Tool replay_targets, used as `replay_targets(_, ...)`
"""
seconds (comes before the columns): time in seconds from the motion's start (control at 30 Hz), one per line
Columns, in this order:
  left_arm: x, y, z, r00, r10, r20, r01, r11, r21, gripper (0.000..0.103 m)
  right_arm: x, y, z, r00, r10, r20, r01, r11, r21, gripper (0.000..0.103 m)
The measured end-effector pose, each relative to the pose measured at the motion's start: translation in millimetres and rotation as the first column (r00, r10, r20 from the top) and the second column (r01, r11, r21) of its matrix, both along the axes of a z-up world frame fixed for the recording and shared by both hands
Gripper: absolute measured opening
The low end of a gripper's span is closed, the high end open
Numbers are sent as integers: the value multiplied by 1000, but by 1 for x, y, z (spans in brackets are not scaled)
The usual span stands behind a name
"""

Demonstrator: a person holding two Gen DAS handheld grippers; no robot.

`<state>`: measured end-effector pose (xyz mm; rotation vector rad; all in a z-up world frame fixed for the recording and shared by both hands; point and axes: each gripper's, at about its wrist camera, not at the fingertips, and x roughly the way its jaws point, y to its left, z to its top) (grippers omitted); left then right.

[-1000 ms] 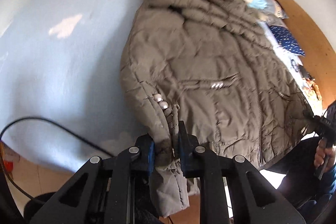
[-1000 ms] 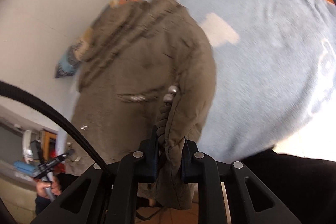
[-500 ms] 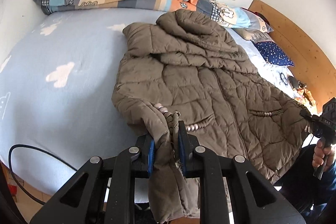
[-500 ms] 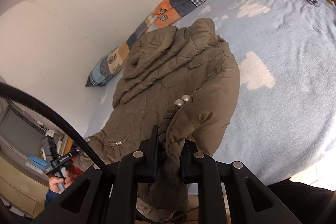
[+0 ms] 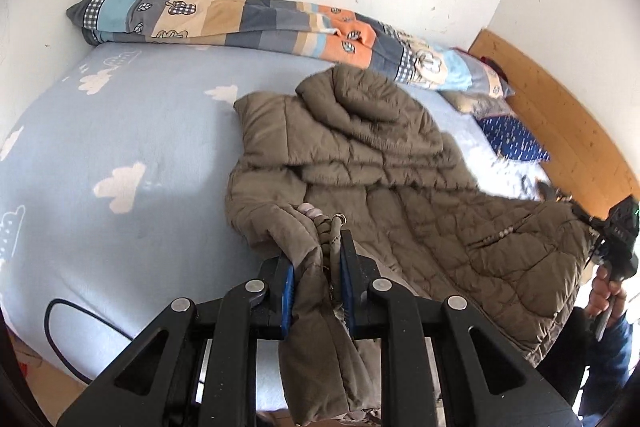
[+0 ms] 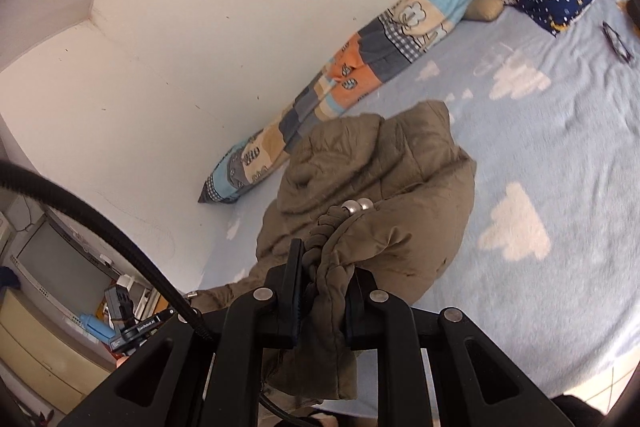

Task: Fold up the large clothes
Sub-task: 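Lower the held hem onto the jacket and open both tools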

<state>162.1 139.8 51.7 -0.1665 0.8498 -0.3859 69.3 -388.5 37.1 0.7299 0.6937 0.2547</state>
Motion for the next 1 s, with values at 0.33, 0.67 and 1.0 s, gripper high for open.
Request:
replay_targets(0.33,56,8,37,1000,5,11,-4,997,-71,19,53,-15,37,998,-28,58,30,999,-30,16)
replay_targets(0.67,112,11,55,999,32,4,-32,994,-102,19,123,-30,50,991,-64,114,66,998,-8,16)
replay_targets(1.0,163,12,58,998,56,-9,-56,991,-123,19,178,-48,42,987,-107,120,104,994,24,16)
